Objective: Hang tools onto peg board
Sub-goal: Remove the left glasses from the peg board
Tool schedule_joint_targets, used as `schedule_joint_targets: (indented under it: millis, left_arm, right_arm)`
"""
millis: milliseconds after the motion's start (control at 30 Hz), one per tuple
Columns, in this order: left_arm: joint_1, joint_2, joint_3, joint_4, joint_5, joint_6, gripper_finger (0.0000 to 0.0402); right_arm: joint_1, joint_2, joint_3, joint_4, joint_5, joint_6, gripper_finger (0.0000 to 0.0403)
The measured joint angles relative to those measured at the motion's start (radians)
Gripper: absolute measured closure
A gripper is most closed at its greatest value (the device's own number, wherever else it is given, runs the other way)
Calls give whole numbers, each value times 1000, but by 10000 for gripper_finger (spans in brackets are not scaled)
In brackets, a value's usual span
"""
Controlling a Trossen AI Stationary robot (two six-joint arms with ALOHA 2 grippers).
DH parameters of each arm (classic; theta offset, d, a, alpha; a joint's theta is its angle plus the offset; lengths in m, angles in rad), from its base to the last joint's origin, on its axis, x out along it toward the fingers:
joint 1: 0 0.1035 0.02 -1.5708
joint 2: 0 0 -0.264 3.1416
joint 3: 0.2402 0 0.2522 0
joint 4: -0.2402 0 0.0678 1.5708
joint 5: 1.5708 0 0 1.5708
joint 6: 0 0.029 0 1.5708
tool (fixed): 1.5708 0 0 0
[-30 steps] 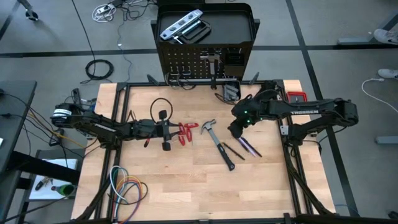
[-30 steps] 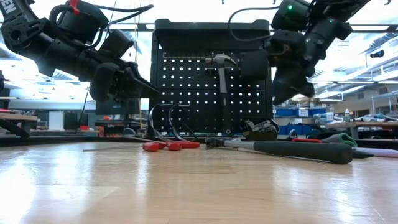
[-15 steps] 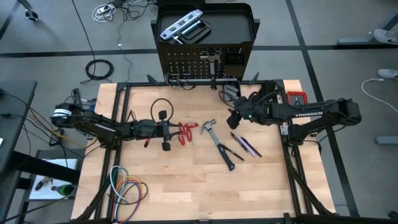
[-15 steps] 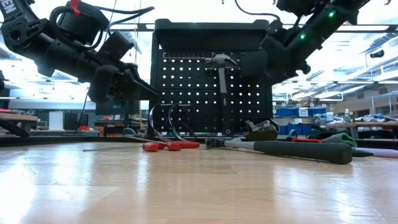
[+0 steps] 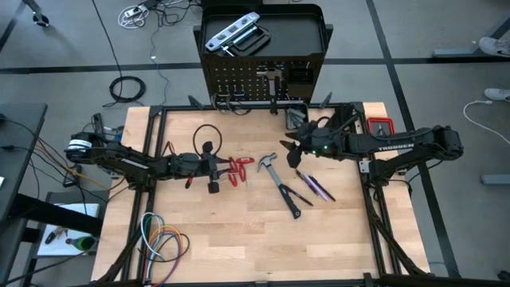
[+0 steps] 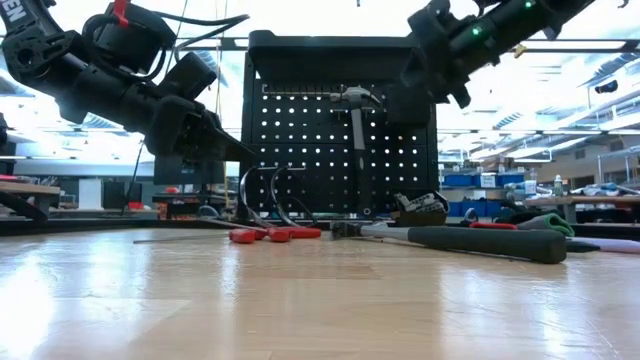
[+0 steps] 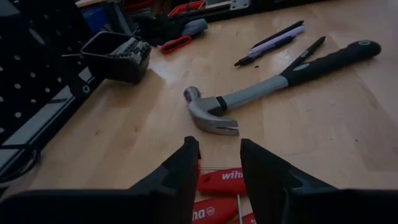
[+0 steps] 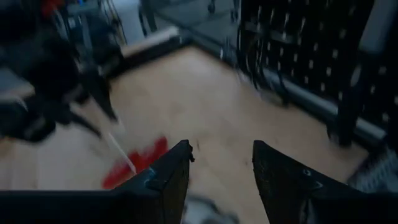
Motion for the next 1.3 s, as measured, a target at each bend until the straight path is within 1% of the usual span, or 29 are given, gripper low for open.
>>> schedule_joint_targets:
  millis: [133, 233, 300, 367, 400, 433, 567, 633, 700, 767, 867, 900, 933, 1000, 1067, 1167, 1267, 1300]
  left_arm:
    - [0, 0, 0, 0, 22, -1, 280]
    - [0, 0, 0, 1, 23, -2, 280]
    - [0, 0, 0, 2, 23, -1, 280]
    - [0, 0, 0, 16, 11, 0, 280]
    - [-1, 0, 0, 23, -6, 0, 280]
    - [-1, 0, 0, 26, -28, 1, 280]
    - [0, 0, 0, 59, -156, 49, 280]
    - [0, 0, 0, 66, -202, 78, 280]
    - [0, 0, 0, 70, -222, 90, 280]
    - [0, 0, 0, 62, -232, 99, 280]
    - [0, -1, 0, -5, -235, 23, 280]
    - [0, -1, 0, -27, -234, -21, 280]
    - [0, -1, 0, -44, -221, -53, 280]
    - [-2, -7, 0, -82, -176, -53, 280]
    - [-11, -41, 0, -106, -165, -21, 280]
    - [-19, -137, 0, -106, -230, 25, 280]
    - [-15, -235, 0, -128, -294, 55, 280]
    - [-10, -256, 0, -130, -301, 55, 280]
  right_arm:
    - [0, 5, 0, 78, 6, -8, 234]
    - [9, 12, 0, 108, 47, -69, 250]
    - [16, 12, 29, 122, 111, -111, 261]
    - [25, 11, 80, 117, 223, -129, 271]
    - [29, 11, 109, 111, 259, -147, 275]
    - [30, 16, 140, 103, 271, -168, 280]
    - [6, 33, 248, 30, 258, -246, 295]
    - [3, 33, 275, 29, 259, -326, 299]
    - [3, 33, 296, 44, 258, -400, 302]
    - [5, 32, 301, 60, 257, -420, 302]
    - [6, 33, 301, 63, 244, -389, 301]
    - [5, 33, 301, 68, 217, -380, 301]
    - [2, 33, 301, 72, 163, -373, 301]
    - [-10, 33, 301, 54, 100, -334, 304]
    - [-17, 45, 301, 1, 100, -274, 309]
    - [-14, 85, 281, -87, 126, -190, 319]
    - [8, 136, 222, -51, 133, -123, 330]
    - [14, 154, 202, -26, 132, -115, 334]
